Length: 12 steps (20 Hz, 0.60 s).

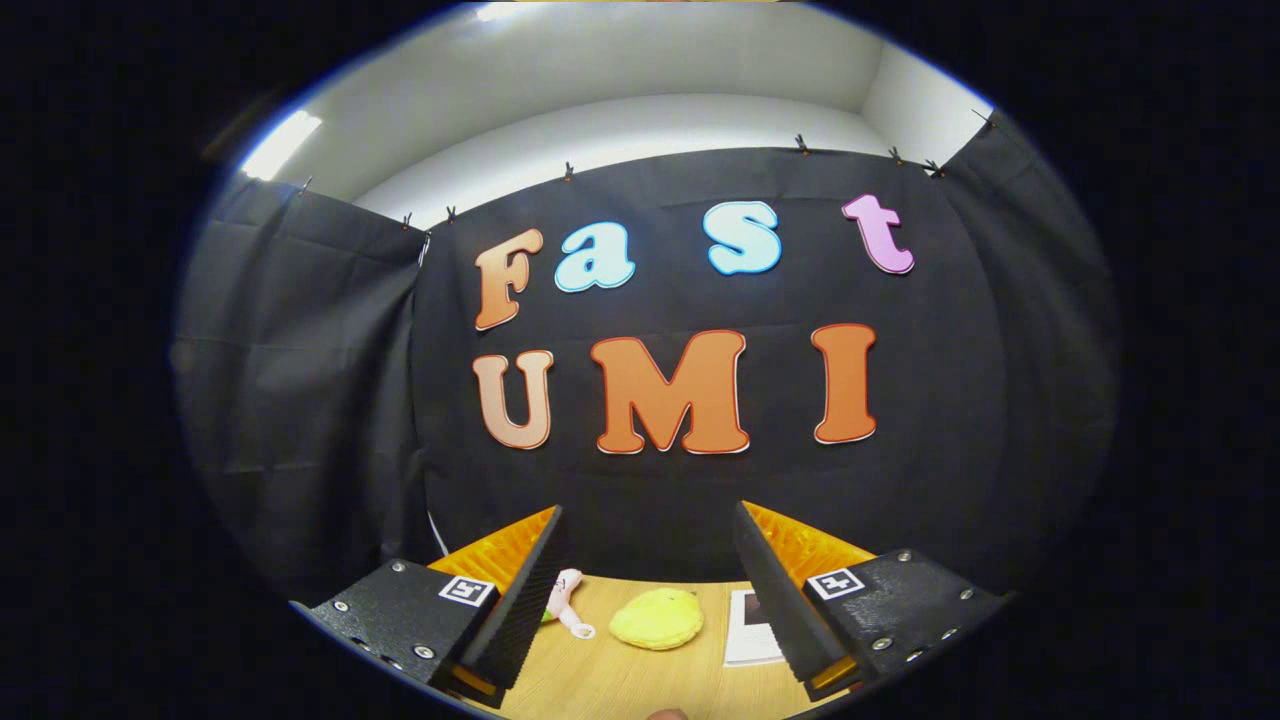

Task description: Open the storage box then place both shoes into the box .Put the left shoe in first, then the right shoe, with the right side of both shoes facing outward in a uniform manner.

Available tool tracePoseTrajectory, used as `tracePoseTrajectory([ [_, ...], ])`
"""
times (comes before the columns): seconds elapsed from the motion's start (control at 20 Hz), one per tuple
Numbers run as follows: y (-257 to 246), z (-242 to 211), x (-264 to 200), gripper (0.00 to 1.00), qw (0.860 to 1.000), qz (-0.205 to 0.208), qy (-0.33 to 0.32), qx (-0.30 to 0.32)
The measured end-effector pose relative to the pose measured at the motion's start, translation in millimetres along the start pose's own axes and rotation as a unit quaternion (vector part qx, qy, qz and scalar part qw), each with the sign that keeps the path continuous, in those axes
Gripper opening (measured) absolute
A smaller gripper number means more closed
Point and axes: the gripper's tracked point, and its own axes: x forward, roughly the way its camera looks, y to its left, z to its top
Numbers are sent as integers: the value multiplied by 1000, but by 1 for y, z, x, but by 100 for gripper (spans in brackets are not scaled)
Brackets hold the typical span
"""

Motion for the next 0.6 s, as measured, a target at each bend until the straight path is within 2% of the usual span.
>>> tracePoseTrajectory([
  [0.3, -26, 11, -2, 98, 999, -14, -43, -5],
  [0.6, -26, 5, 1, 98, 999, -1, -35, 5],
])
